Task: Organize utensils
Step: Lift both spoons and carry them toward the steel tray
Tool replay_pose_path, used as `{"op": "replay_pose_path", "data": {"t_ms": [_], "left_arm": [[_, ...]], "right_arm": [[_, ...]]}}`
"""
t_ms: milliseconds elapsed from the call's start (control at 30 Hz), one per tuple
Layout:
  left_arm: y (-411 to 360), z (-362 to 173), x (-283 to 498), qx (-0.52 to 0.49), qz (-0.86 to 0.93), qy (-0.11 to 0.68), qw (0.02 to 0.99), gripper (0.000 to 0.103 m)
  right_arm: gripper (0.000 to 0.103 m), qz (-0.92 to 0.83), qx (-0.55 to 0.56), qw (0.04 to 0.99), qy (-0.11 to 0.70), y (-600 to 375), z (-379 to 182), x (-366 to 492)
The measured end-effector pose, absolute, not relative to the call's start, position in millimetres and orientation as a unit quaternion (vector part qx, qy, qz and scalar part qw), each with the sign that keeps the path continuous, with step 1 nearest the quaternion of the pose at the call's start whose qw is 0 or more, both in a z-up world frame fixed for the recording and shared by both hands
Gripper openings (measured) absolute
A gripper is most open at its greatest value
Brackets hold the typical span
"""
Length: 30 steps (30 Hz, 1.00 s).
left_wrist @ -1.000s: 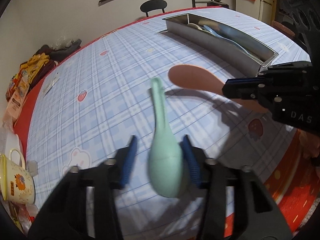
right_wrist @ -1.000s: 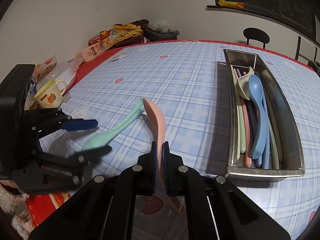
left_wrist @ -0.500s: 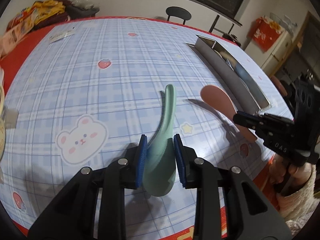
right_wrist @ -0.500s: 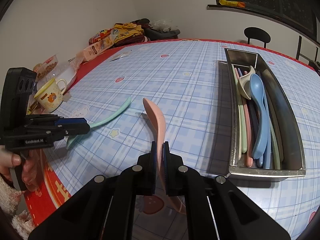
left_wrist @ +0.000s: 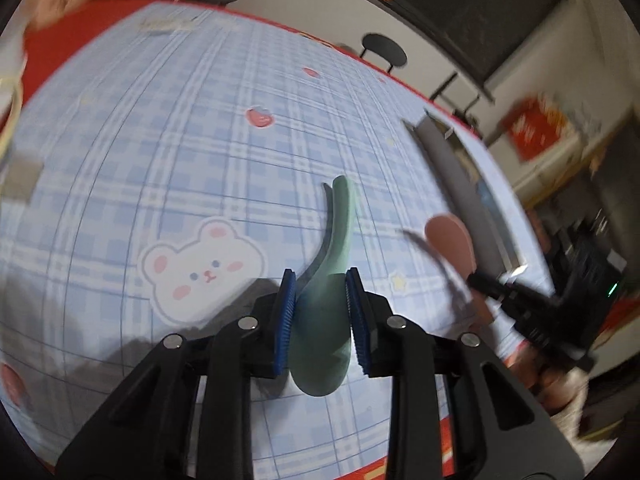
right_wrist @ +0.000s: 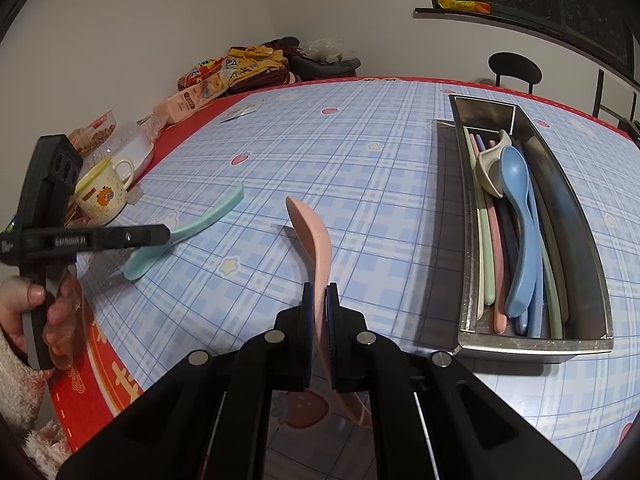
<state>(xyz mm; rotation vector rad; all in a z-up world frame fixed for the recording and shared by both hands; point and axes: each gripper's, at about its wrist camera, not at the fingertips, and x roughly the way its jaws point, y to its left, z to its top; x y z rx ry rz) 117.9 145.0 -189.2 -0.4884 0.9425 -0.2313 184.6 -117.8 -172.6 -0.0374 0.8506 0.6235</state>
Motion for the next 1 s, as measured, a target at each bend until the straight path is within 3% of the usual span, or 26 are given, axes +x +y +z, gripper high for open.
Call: {"op": "replay_pose_path", "data": {"t_ms": [67,167,267,367,500,1000], "left_arm": [[158.0,-190.9,116.9,-0.266,-0.106,0.44,0.851,0.023],[173.1,-192.5,115.4,-0.291,-0.087,0.436,0.847,0.005],[173.0,-195.3,116.0,-0.281,-0.088,0.443,0.847,0.004],[163.0,-192.5,116.4,-0.254,-0.091,0.445,0.854,0.007],[159.2,-183.9,121.0,-0.242,-0.094,0.432,0.864,0.027],[140.2,-179.3,159.0,-0.194,-0.095,0.442,0.871,0.03]], "right_arm": [[0.007,0.299,-0.018,0.863,0.406,-117.9,-172.6,185.0],[0.007,0.299,-0.018,0.863,0.407,-117.9,-172.7,185.3],[0.007,0.3,-0.017,0.862,0.408,-117.6,-173.0,185.3],[0.007,0.3,-0.017,0.862,0.409,-117.2,-173.5,185.6],[0.007,0.3,-0.018,0.861,0.409,-116.9,-173.6,185.7],[0.007,0.303,-0.014,0.859,0.412,-118.5,-174.5,187.2]]}}
